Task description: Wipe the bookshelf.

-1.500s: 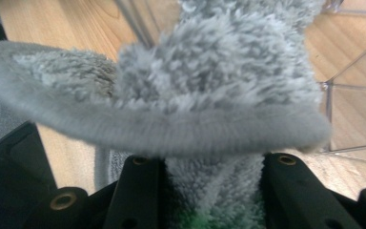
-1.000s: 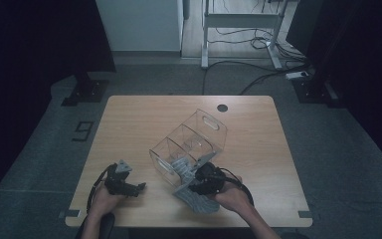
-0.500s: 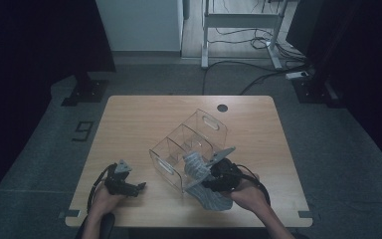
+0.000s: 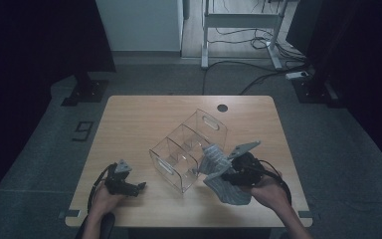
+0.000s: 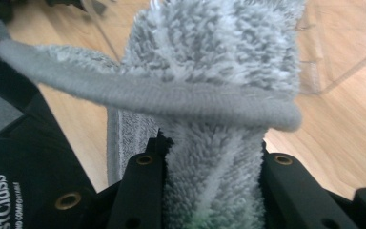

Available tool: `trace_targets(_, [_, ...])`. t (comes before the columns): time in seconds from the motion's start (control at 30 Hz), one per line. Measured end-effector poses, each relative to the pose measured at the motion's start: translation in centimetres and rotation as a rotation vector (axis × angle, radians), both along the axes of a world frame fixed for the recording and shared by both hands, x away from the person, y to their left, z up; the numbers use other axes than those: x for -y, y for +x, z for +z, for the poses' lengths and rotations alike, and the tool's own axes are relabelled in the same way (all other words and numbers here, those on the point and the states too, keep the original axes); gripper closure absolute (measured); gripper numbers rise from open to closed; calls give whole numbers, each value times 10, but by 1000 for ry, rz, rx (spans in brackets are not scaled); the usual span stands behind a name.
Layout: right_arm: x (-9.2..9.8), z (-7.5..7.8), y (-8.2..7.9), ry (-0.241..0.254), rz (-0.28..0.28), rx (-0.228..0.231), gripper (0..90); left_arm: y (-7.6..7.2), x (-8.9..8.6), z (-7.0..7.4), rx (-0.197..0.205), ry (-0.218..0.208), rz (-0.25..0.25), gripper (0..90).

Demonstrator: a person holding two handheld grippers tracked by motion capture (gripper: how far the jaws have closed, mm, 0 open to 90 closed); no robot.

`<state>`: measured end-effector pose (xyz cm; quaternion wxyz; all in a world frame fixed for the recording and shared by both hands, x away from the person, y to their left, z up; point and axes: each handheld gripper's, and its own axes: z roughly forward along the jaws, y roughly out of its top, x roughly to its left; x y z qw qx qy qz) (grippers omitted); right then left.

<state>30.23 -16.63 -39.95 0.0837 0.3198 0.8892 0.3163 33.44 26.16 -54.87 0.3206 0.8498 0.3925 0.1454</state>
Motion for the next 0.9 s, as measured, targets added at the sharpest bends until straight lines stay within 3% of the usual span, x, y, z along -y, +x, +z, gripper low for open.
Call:
trace_targets(0.53, [60,16,10,-6,-174,35,689,0,1,0,0,0,7,0])
trace_targets(0.7, [79,14,17,-16,-232,36,689,0,1,0,0,-2,11,0])
trace_targets(0.9, [95,0,26,-44,-297,28,685,1,1,0,0,-2,10,0])
